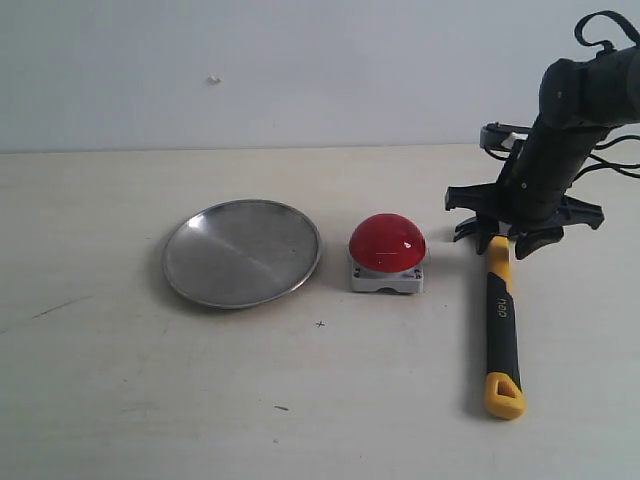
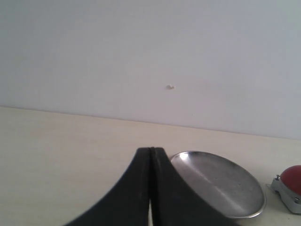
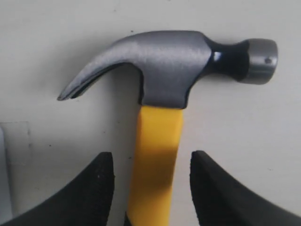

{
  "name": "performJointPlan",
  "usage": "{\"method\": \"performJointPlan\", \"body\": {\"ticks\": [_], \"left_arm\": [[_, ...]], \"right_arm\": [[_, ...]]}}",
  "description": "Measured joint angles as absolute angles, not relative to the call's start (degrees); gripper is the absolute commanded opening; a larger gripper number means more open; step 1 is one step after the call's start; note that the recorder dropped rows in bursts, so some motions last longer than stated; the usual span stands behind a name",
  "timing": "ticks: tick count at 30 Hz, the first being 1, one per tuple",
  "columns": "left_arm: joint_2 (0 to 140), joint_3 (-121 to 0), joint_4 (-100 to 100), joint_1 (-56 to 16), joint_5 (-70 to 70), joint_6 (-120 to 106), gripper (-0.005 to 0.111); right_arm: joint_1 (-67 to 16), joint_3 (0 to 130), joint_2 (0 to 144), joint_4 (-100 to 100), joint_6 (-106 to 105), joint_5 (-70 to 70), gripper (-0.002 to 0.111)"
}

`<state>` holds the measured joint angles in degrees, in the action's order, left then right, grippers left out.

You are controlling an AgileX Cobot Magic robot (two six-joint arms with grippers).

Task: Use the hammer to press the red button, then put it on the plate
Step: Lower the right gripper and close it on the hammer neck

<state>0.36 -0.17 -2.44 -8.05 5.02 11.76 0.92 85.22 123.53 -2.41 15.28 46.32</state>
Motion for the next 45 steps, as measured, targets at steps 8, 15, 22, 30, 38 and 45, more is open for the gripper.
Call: {"method": "performJointPlan", "body": {"ticks": [8, 15, 22, 30, 38, 45], "left_arm": [[0.36, -0.17, -2.44, -8.05, 5.02, 11.76, 0.000], [0.36, -0.17, -2.44, -8.05, 5.02, 11.76, 0.000], [0.36, -0.17, -2.44, -8.05, 5.02, 11.76, 0.000], [0.36, -0.17, -2.44, -8.05, 5.02, 11.76, 0.000], [0.36, -0.17, -2.44, -8.05, 5.02, 11.76, 0.000], [0.36, -0.17, -2.44, -8.05, 5.02, 11.76, 0.000]], "right_arm": [[0.92, 88.04, 125.20, -0.73, 19.00, 48.15, 0.050], [0.92, 88.66, 126.10, -0.73, 20.12, 48.25, 0.050], [0.92, 88.66, 127.70, -1.42, 20.73, 48.12, 0.050], [0.92, 88.75, 127.84, -1.54, 20.73, 46.60, 0.050], [0.92, 89.33, 128.57, -1.54, 20.73, 45.04, 0.048], [0.92, 89.33, 128.70, -0.82, 19.65, 44.47, 0.016]]}}
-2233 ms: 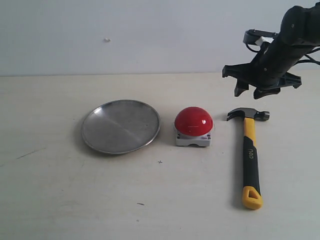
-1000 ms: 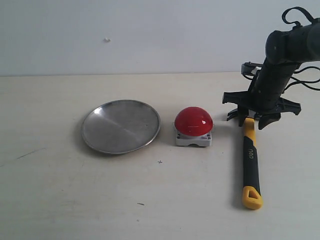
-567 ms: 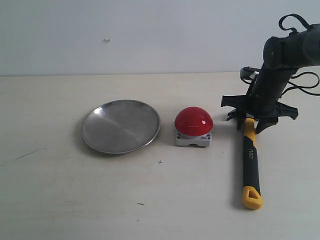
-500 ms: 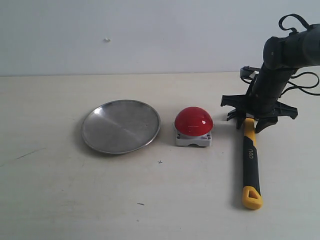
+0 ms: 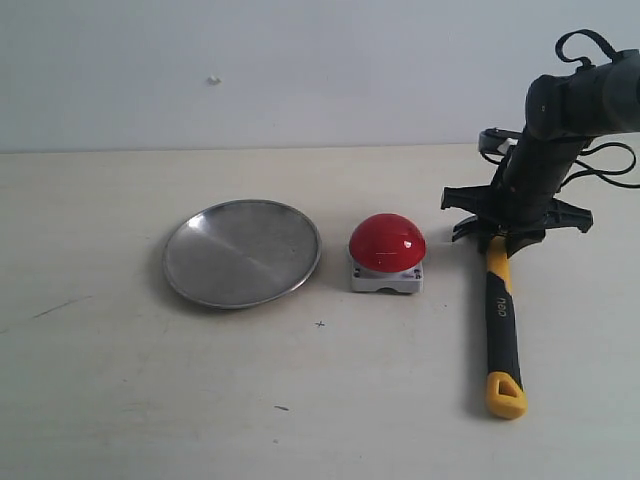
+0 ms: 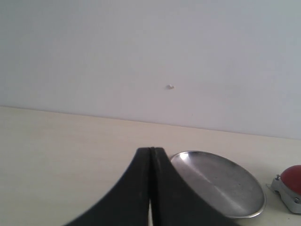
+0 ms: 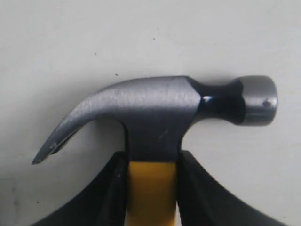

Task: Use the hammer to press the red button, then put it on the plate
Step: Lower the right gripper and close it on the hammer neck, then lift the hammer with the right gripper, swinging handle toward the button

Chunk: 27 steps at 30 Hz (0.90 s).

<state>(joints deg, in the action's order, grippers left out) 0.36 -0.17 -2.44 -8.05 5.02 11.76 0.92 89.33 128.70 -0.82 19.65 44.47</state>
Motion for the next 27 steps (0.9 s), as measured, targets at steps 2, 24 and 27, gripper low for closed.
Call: {"method": "performJointPlan", "body": {"ticks": [2, 24, 27], "left_arm": [[0.36, -0.17, -2.44, -8.05, 5.02, 11.76, 0.000], [0.36, -0.17, -2.44, -8.05, 5.02, 11.76, 0.000], [0.36, -0.17, -2.44, -8.05, 5.02, 11.76, 0.000]], "right_arm": [[0.92, 89.33, 128.70, -0.82, 19.26, 44.43, 0.019], [0.71, 89.33, 128.97, 0.31, 12.63, 41.56, 0.000], [0.71, 89.33, 128.97, 0.00, 10.79, 42.03, 0.000]]}}
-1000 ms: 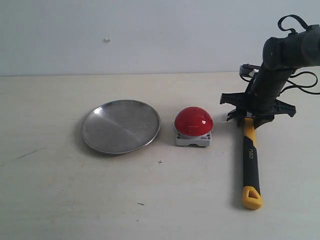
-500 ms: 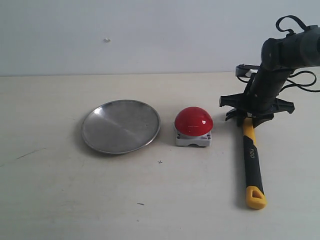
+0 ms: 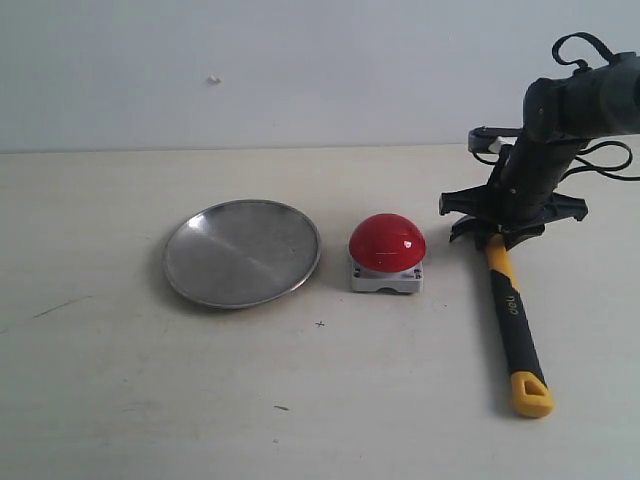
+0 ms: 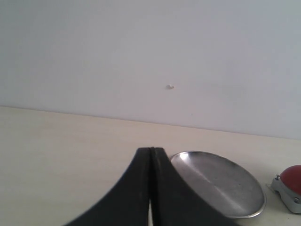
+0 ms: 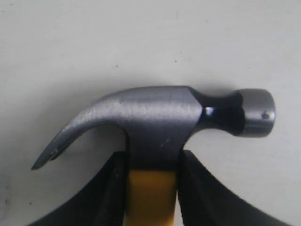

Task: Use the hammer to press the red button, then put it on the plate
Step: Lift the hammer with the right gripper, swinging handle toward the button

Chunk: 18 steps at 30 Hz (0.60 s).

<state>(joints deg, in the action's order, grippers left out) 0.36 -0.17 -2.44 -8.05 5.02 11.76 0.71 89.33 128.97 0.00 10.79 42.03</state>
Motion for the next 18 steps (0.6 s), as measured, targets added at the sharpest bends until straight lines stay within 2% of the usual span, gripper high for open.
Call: {"method": "performJointPlan", "body": {"ticks": [18], "left_arm": [[0.36, -0.17, -2.44, -8.05, 5.02, 11.76, 0.000]], "right_arm": [[1.67, 88.71, 123.78, -13.63, -7.78, 52.64, 0.000]]}}
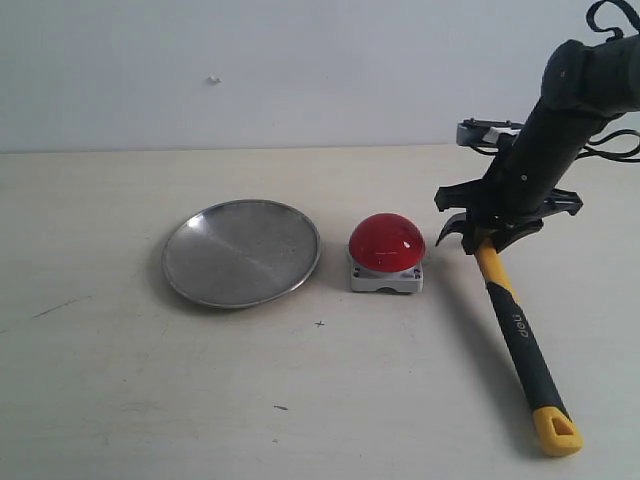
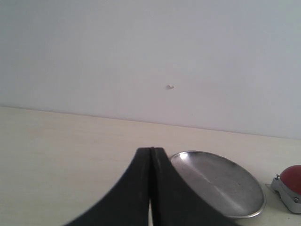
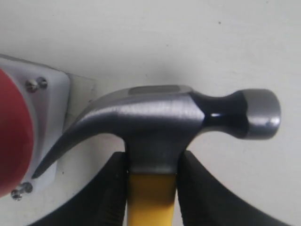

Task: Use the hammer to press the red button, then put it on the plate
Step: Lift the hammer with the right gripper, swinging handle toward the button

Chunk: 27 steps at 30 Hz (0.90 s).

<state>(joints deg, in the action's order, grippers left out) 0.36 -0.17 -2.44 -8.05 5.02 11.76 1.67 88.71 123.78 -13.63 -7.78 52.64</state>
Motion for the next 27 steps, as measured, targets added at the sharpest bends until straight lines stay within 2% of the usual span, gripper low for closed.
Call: {"method": "performJointPlan", "body": {"ticks": [9, 15, 21, 27], "left_arm": [[0.36, -0.17, -2.44, -8.05, 5.02, 11.76, 0.000], [0.36, -0.17, -2.44, -8.05, 5.02, 11.76, 0.000], [0.36, -0.17, -2.44, -8.05, 5.02, 11.76, 0.000], [0.36, -0.17, -2.44, -8.05, 5.02, 11.76, 0.000]], "right_arm": [[6.67, 82.93, 118.66, -28.78, -20.75, 51.79, 0.000], [14.04, 76.13, 116.44, -42.19, -35.17, 52.63, 0.000], [21.45, 69.86, 115.00, -59.67, -52.09, 59.71, 0.000], [23.46, 64.49, 115.00, -72.01, -64.09, 64.63, 0.000]]}}
